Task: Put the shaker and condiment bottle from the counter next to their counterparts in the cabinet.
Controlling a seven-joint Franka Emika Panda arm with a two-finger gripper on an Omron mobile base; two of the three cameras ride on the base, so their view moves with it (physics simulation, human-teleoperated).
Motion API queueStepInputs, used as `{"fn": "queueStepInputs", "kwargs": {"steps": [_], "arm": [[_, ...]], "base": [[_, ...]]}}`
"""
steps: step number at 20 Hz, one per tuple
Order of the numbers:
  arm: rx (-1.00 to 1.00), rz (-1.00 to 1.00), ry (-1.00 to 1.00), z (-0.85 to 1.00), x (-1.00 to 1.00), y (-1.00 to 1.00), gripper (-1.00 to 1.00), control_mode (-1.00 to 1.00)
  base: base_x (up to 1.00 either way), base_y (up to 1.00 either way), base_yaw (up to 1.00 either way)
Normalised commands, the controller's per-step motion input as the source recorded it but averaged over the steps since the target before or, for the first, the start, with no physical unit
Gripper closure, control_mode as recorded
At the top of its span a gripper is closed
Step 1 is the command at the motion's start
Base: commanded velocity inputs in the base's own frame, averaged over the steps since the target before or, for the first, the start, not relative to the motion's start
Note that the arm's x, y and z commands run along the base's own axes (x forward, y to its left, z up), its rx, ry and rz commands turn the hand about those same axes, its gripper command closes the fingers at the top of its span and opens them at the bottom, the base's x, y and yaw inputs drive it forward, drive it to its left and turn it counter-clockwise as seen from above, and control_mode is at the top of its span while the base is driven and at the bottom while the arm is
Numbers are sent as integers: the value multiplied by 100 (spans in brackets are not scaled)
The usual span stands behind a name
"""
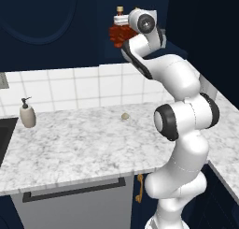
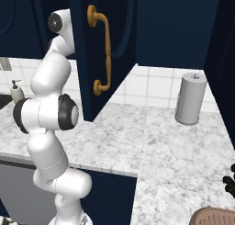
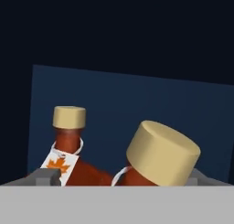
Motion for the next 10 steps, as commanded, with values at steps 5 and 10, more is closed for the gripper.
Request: {"fn": "queueStepInputs", "kwargs": {"steps": [5,10], "arm": [[0,2,-2,0,0,0,-100,-100],[0,4,-4,0,0,0,-100,-100]], "base": [[0,0,0],[0,0,0]]}}
